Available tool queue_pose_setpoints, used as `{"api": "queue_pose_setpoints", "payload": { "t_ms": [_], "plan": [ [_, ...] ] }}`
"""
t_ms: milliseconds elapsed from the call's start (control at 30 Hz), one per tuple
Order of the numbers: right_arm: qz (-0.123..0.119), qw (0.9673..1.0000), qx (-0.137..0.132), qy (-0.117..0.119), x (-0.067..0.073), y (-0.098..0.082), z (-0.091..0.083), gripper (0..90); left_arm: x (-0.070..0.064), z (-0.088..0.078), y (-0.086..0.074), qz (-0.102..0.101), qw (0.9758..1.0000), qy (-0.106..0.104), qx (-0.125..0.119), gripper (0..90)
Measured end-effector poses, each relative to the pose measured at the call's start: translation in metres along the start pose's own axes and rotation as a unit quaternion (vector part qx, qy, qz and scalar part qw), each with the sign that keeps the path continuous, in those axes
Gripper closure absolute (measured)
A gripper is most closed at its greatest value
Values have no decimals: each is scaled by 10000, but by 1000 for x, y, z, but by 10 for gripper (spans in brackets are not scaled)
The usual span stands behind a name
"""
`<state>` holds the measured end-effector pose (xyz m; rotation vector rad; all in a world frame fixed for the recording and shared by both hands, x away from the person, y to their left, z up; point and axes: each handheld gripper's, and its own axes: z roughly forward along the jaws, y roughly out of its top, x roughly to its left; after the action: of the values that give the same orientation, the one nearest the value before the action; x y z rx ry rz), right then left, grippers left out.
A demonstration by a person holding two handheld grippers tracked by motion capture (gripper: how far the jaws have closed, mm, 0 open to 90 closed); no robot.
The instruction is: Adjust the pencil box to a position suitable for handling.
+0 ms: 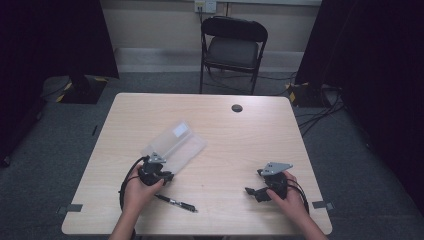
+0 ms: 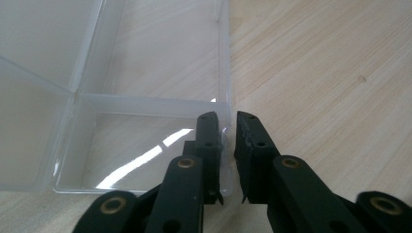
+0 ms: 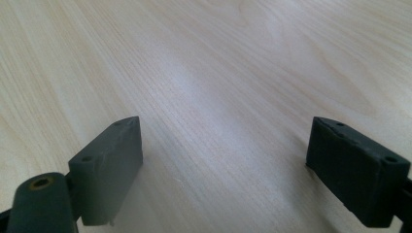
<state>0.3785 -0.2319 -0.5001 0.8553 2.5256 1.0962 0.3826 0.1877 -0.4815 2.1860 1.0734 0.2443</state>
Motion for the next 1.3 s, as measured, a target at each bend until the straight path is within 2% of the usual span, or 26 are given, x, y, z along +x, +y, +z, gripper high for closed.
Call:
{"api": "queue_pose_setpoints", "payload": {
  "t_ms": [133,333,433,467,600,700,800,900,1000,1300],
  "plan": [
    [-1,10000,0,0,0,0,0,124,0,-2,1,27,10000,18,-58,745],
    [-4,10000,1,0,0,0,0,124,-1,-7,2,71,9999,10,-87,717],
    [0,10000,0,-1,0,0,0,124,-2,-10,2,126,9998,19,-179,699],
    [1,10000,0,-1,0,0,0,124,-3,-11,2,64,9998,-34,-201,693],
    [-5,10000,-4,2,0,0,0,124,-5,-20,-1,130,9993,-121,-322,677],
    [-2,10000,1,0,0,0,0,124,-6,-25,-5,80,9989,-169,-429,652],
    [-4,10000,-3,1,0,0,0,124,-3,-31,-12,96,9990,-120,-428,632],
    [-1,10000,-1,0,0,0,0,124,-3,-37,-16,10,9985,-174,-512,616],
    [-1,10000,-1,-1,0,0,0,124,-4,-42,-20,45,9986,-149,-503,601],
    [-6,10000,-5,1,0,0,0,124,-8,-44,-35,63,9984,-208,-522,558]
  ]
}}
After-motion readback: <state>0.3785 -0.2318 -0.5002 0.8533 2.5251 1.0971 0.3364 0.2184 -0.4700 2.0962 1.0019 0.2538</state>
